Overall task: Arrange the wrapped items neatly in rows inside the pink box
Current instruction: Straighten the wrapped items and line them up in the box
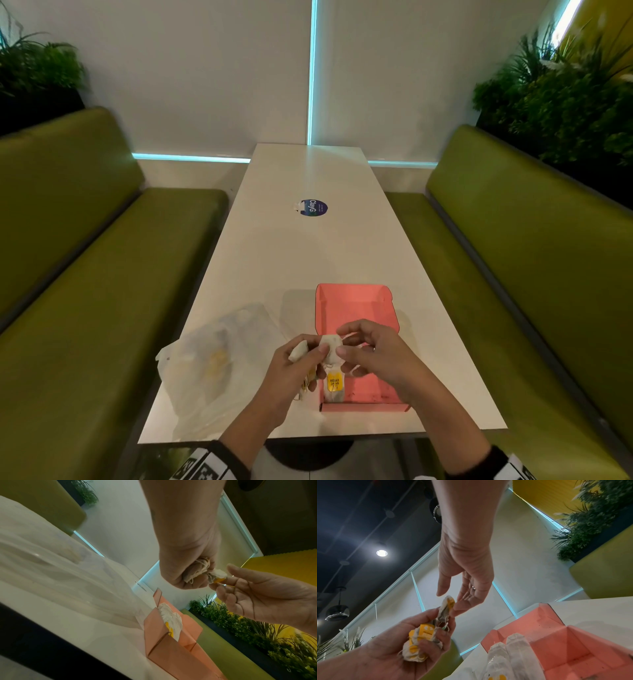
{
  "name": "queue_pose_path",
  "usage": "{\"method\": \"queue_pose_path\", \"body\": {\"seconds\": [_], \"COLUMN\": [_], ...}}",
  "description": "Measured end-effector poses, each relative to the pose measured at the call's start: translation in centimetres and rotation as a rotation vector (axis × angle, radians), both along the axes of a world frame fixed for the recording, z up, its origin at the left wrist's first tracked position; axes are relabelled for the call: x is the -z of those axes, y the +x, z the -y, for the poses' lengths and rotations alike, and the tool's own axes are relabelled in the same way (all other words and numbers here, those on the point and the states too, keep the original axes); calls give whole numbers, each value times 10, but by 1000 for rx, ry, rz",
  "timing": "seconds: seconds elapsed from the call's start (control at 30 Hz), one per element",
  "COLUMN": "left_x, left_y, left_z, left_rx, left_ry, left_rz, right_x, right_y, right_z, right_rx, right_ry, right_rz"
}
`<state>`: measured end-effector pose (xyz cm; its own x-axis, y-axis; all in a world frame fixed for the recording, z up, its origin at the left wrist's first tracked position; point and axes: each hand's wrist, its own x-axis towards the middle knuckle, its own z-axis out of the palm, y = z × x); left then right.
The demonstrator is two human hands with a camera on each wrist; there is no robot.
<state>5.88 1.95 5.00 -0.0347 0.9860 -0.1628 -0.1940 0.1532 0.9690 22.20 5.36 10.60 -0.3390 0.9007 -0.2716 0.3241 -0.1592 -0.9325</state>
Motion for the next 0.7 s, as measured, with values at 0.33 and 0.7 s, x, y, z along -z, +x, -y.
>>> {"method": "queue_pose_path", "body": {"seconds": [0.33, 0.7], "left_x": [0, -4], "left_y": [2, -2], "left_z": [0, 0], "left_rx": [-47, -21], "left_ry": [13, 13], "left_rz": [-76, -112], "right_x": [11, 5], "right_y": [-7, 1], "right_z": [0, -4], "right_rx": [121, 101], "right_ry": [214, 180], "right_rz": [161, 207]}}
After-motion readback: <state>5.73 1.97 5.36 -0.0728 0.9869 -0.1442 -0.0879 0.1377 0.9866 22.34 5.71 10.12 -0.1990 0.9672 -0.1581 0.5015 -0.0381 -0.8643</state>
